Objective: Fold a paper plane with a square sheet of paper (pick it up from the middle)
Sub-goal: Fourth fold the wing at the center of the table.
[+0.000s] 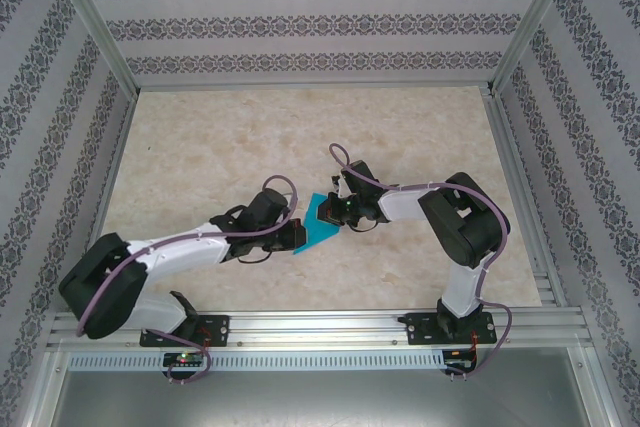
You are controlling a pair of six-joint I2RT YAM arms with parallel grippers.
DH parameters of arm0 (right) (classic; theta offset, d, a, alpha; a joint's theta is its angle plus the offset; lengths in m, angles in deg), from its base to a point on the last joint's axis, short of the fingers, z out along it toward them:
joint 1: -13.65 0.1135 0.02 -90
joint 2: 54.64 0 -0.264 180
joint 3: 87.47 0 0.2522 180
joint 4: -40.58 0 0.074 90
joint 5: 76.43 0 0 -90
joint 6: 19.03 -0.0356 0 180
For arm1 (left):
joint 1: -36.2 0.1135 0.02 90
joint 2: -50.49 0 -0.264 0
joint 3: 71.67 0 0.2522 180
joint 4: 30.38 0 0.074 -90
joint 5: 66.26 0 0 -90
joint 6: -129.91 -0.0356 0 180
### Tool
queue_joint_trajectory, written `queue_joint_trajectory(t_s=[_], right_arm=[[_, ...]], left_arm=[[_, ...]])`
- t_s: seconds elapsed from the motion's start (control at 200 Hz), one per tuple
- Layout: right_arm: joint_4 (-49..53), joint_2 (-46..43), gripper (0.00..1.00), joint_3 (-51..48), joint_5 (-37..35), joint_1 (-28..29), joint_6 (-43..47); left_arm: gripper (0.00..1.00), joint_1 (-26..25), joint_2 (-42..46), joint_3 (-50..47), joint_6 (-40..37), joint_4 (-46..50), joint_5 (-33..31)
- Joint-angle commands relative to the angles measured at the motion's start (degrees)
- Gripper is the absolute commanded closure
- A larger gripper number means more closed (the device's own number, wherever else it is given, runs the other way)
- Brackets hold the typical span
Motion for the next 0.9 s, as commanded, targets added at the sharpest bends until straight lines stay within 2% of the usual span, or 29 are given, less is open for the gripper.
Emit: queue_joint_trajectory(t_s=[0.0, 0.275, 0.579, 0.894], right_arm=[[10.0, 5.6, 1.00, -3.0, -8.0, -0.3, 1.2], [10.1, 3.8, 1.00, -1.9, -7.1, -0.4, 1.6], [11.6, 0.3, 1.00, 1.9, -5.5, -0.3, 3.2], [8.3, -11.6, 1.00, 0.9, -4.9, 2.3, 3.6]], left_arm=[[1.00, 0.0, -3.4, 1.4, -1.2, -2.1, -0.6], [1.00, 0.0, -5.2, -2.0, -1.2, 0.5, -6.0], [1.00, 0.0, -8.2, -4.4, 0.0, -0.8, -4.4], [1.00, 0.0, -7.9, -4.7, 0.3, 0.3, -5.0]])
